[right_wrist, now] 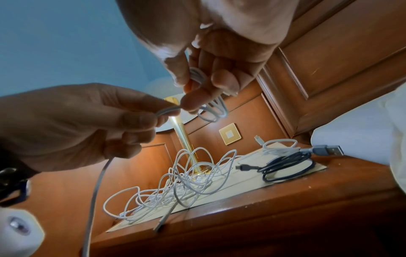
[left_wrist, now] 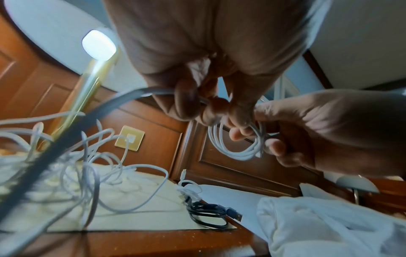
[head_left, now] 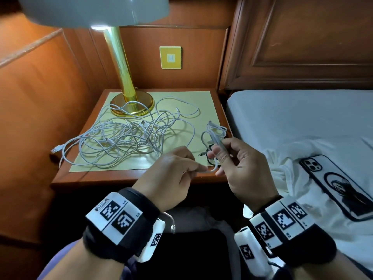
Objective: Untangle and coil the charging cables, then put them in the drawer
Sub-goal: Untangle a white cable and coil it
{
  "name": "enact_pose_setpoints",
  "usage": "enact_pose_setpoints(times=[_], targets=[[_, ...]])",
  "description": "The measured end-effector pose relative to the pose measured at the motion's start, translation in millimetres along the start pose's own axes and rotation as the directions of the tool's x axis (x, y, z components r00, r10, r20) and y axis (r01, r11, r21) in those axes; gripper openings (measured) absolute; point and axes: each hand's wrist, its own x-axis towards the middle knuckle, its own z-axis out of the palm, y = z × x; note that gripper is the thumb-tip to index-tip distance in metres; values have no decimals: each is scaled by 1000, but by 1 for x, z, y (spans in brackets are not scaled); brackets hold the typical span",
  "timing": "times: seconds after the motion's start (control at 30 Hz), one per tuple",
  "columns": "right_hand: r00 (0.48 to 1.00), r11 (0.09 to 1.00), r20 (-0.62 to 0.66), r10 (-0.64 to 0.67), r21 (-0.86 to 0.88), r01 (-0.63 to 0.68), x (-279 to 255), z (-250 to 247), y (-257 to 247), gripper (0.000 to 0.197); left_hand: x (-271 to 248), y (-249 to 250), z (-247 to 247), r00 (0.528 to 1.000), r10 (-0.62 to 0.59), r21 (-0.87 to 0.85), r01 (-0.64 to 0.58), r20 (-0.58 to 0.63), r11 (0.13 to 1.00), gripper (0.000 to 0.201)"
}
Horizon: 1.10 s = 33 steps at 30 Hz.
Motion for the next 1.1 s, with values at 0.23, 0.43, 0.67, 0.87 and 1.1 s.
enact_pose_setpoints(times=[0.23,0.43,0.67,0.87,1.1], targets=[[966,990,219,134,-78,-119,-1,8,6,26,4,-12,-3,964,-108,-100,86,-244,991,20],[888,841,360,285,351,-412,1,8,-7,28,2,-15,2,976,-198,-165,181,-88,970,27],[850,856,470,237,312,-411,1,7,0,15,7,-11,3,965,-262,-293,244,-23,925,22],[867,919,449,216,206,-336,2,7,4,28,9,-12,4,969,-246,-308,228,-19,924,25],[884,875,355,305,263,-407,4,3,2,36,6,-16,-3,974,-160,-301,106,-162,948,16]])
